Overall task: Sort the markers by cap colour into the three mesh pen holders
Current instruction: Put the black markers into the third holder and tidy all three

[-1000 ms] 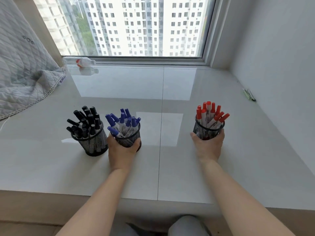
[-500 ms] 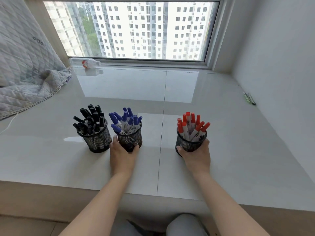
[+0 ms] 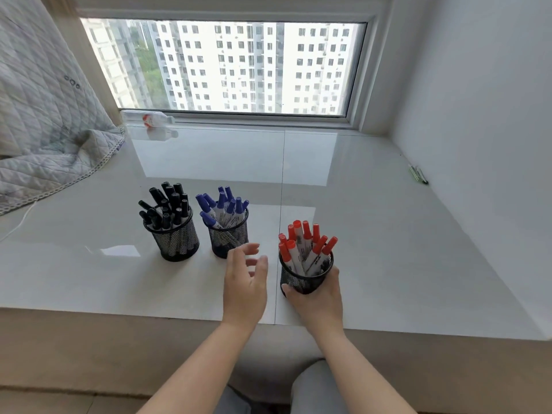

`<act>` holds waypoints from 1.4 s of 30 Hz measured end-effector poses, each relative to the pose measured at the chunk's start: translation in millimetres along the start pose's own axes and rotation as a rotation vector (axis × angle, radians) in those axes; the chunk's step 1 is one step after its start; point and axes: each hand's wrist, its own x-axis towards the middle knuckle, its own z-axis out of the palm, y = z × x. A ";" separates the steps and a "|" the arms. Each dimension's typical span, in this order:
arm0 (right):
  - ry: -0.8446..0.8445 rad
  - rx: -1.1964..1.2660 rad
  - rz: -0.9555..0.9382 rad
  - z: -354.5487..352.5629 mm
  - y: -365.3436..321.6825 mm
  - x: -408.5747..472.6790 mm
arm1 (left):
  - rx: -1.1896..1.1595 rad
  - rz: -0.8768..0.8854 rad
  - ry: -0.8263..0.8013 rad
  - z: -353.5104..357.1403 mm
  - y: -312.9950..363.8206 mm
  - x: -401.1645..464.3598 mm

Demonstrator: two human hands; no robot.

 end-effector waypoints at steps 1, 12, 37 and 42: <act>0.018 0.000 -0.007 1.9 -0.8 -4.5 | -0.013 0.054 -0.003 -0.9 5.9 -0.4; 0.025 -0.026 -0.052 0.8 -0.4 -24.4 | 0.453 0.320 -0.146 -6.5 23.8 14.7; -0.130 -0.212 -0.400 -47.3 -80.9 56.6 | 0.100 0.071 -0.265 -18.0 40.6 52.3; -0.376 -0.618 -0.482 -37.8 -99.8 74.2 | -0.071 0.092 -0.080 -38.6 56.0 58.1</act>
